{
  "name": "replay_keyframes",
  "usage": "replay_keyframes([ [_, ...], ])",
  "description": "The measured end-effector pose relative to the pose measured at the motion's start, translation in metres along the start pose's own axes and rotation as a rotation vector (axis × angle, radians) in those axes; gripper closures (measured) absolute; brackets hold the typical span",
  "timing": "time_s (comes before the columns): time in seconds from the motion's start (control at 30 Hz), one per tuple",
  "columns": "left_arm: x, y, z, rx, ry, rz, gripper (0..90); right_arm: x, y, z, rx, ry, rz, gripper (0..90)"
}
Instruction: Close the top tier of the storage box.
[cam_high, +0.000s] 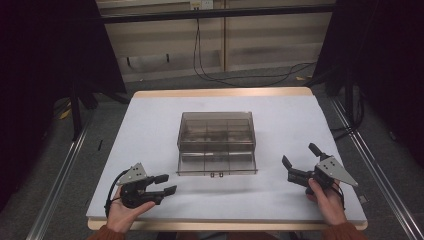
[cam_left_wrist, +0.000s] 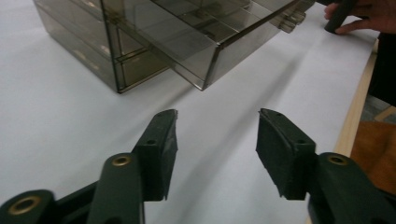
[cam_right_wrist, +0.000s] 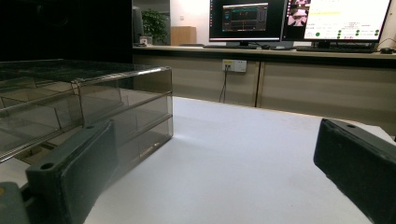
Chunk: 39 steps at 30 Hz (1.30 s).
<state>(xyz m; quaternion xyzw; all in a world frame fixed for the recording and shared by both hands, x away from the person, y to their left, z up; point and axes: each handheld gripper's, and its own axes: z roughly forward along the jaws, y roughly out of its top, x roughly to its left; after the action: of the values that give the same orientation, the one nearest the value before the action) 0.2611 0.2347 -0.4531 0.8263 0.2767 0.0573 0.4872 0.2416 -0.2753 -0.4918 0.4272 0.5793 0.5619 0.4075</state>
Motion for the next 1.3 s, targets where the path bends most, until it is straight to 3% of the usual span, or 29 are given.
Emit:
replay_keyframes([
  [0.57,-0.011,0.011,0.011,0.028,-0.070,0.039,70.4,0.000,0.000,0.000,0.000,-0.001,-0.001,0.0],
  [0.73,-0.018,0.015,0.017,0.036,-0.097,0.060,76.3,0.000,0.000,0.000,0.000,-0.002,0.000,0.0],
  [0.77,-0.020,0.017,0.019,0.037,-0.108,0.080,77.3,0.000,0.000,0.000,0.001,-0.001,-0.001,0.0],
  [1.1,-0.028,0.027,0.033,0.065,-0.137,0.126,85.4,0.000,0.000,0.000,0.001,-0.002,-0.003,0.0],
  [1.3,-0.031,0.031,0.044,0.090,-0.148,0.119,89.3,0.000,0.000,0.000,0.002,-0.001,-0.002,0.0],
])
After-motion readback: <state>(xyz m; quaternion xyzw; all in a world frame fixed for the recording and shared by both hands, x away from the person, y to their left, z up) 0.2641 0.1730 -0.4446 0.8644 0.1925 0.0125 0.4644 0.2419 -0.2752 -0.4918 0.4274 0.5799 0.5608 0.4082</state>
